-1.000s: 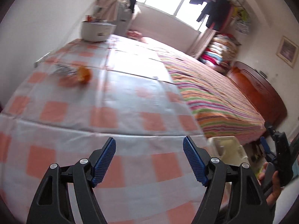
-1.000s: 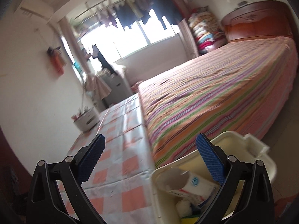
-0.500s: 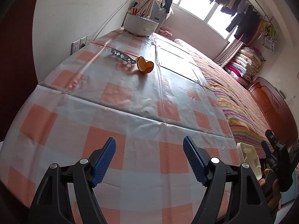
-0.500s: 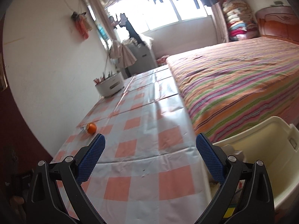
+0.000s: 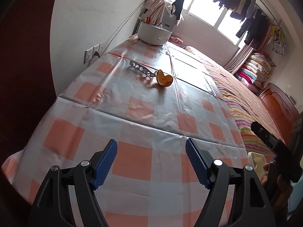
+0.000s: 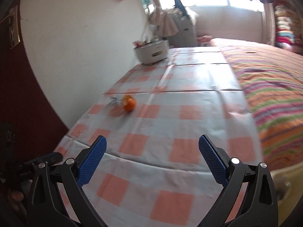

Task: Collect trash
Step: 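Move the right tool to the orange peel and grasp it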

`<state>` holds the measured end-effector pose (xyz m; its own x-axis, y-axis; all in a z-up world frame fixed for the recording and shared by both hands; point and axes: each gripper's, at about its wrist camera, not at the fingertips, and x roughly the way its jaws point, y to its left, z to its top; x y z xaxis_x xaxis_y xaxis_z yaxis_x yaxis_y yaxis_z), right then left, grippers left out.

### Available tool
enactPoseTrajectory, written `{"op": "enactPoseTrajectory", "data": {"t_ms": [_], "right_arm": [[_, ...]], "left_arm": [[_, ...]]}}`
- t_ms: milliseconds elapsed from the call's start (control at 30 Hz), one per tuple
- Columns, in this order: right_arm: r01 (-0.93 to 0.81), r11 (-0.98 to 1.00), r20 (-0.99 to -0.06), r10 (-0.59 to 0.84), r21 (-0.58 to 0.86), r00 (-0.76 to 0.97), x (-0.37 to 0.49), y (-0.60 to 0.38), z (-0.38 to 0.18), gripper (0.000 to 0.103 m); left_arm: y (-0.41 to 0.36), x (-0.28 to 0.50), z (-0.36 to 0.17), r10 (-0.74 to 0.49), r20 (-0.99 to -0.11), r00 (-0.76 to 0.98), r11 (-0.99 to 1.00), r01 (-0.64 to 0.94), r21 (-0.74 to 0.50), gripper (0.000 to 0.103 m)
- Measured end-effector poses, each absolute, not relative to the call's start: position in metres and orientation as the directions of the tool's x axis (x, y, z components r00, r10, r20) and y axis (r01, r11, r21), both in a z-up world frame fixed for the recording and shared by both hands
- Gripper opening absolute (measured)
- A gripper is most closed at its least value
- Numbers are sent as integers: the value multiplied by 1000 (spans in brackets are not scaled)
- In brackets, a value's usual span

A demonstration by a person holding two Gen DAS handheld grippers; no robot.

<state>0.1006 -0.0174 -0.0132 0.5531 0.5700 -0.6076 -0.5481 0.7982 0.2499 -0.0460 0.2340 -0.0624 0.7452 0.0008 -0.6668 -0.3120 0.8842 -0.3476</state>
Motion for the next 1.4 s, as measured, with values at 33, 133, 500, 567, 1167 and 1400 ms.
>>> {"op": "enactPoseTrajectory", "data": {"t_ms": [33, 133, 500, 567, 1167, 1400], "right_arm": [[-574, 779, -625, 583, 251, 518, 109, 3, -12, 96], [-611, 758, -657, 583, 228, 478, 124, 40, -14, 96], [-668, 732, -775, 496, 131, 392, 198, 147, -50, 82], [-671, 732, -794, 475, 117, 380, 205, 158, -59, 66], [-637, 770, -866, 339, 32, 367, 238, 201, -83, 53], [-623, 780, -873, 345, 62, 345, 242, 193, -91, 31]], "left_arm": [[237, -47, -62, 6, -663, 748, 883, -316, -349, 72], [249, -54, -61, 22, -661, 750, 872, -337, -354, 72], [276, -68, -62, 43, -665, 745, 851, -376, -366, 72], [278, -68, -61, 41, -668, 743, 853, -373, -363, 72], [300, -78, -57, 37, -654, 755, 845, -373, -383, 72], [308, -73, -54, 51, -659, 750, 848, -382, -369, 72]]}}
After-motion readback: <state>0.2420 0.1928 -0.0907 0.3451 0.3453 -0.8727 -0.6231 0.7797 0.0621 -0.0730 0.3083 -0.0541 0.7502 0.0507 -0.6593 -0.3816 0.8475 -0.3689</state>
